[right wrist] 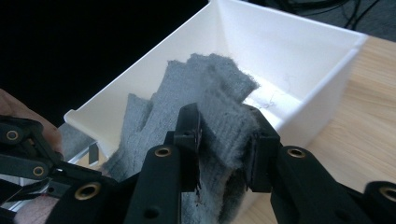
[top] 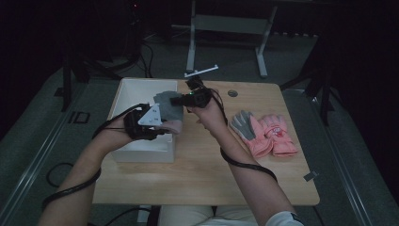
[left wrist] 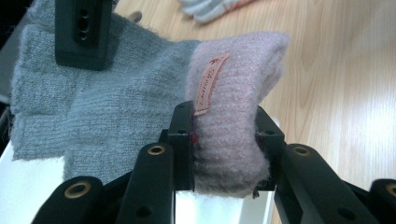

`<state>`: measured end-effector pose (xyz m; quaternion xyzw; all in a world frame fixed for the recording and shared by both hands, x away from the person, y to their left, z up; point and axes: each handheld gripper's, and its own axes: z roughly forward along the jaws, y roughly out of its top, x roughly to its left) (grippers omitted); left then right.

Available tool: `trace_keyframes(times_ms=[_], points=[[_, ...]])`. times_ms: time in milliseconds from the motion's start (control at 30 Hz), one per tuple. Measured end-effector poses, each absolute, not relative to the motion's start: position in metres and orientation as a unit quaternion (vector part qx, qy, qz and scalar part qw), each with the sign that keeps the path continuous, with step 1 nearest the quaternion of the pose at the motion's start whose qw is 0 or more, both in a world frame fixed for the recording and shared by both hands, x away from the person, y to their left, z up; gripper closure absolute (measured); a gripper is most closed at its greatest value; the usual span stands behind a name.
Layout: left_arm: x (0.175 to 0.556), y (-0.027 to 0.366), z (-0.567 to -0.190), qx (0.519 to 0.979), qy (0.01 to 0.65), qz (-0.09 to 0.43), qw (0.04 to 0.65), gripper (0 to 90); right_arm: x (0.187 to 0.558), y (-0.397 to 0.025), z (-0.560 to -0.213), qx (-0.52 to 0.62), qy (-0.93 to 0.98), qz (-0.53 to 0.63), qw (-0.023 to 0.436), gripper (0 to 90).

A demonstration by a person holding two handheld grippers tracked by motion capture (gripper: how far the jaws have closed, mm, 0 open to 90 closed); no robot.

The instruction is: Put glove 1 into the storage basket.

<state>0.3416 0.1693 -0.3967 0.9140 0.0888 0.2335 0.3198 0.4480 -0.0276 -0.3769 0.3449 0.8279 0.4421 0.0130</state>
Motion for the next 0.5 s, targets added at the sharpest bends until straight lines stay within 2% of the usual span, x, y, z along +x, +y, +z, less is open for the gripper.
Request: trace_keyframes(times_ms=[267, 500], points=[[0.343, 0.208, -0.407, 0.916, 0.091, 0.233, 0.313, 67.4, 0.453, 0.015, -0.386, 0.331, 0.841, 0.429, 0.007, 71.1], [0.357, 0.227, -0.422, 0.922, 0.083, 0.214, 0.311, 66.5, 0.463, 0.034, -0.399, 0.34, 0.843, 0.416, 0.0, 71.1]])
